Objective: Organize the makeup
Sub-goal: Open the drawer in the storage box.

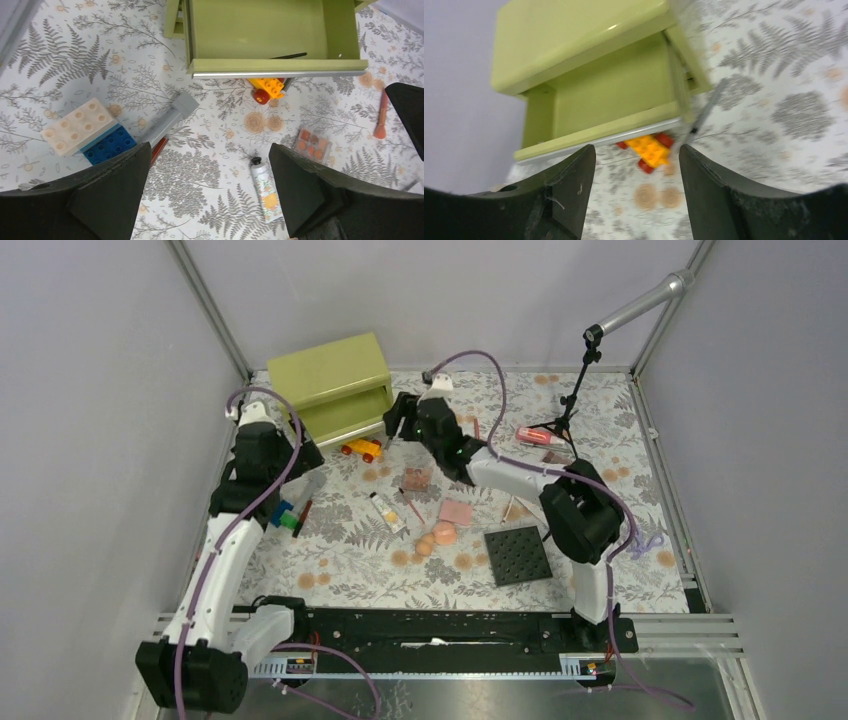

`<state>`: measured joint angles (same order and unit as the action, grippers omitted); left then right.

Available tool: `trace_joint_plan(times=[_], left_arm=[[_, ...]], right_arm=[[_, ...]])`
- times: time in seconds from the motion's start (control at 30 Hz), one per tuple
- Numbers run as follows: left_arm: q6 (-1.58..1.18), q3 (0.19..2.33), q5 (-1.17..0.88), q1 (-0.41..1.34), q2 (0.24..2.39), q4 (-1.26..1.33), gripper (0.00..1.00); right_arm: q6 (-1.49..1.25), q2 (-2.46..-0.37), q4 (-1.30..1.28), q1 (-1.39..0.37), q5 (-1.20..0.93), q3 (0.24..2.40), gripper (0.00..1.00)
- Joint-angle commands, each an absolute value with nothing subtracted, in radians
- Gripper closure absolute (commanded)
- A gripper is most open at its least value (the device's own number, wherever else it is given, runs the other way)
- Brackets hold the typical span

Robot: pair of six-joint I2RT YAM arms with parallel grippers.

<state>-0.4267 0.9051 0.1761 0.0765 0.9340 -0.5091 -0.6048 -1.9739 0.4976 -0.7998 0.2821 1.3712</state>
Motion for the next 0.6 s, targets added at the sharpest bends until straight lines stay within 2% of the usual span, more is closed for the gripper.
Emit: trace_joint_plan(times=[0.0,0.17,0.4,0.57], left_arm=[[-0.502,1.052,0.151,0.07,1.03,-0.52,0.01],[-0.531,1.106,0.271,0.071,1.12,-0.5,0.01],[-0.554,1.116,0.319,0.068,1.268,-0.446,0.11],[-0.587,1.129,0.331,0.061,1.357,-0.421,0.11]], right_arm=[[-0.366,-1.937,0.082,-0.714,0.18,1.524,0.3],[-0.257,-2.021,-0.148,-0.652,0.072,1.772,0.28],[-0.155,-2.313,-0.489,-0.639,-0.052,2.295,0.26],[-0.167,-2.41,-0.513,-0.639,-0.069,2.416,0.26]])
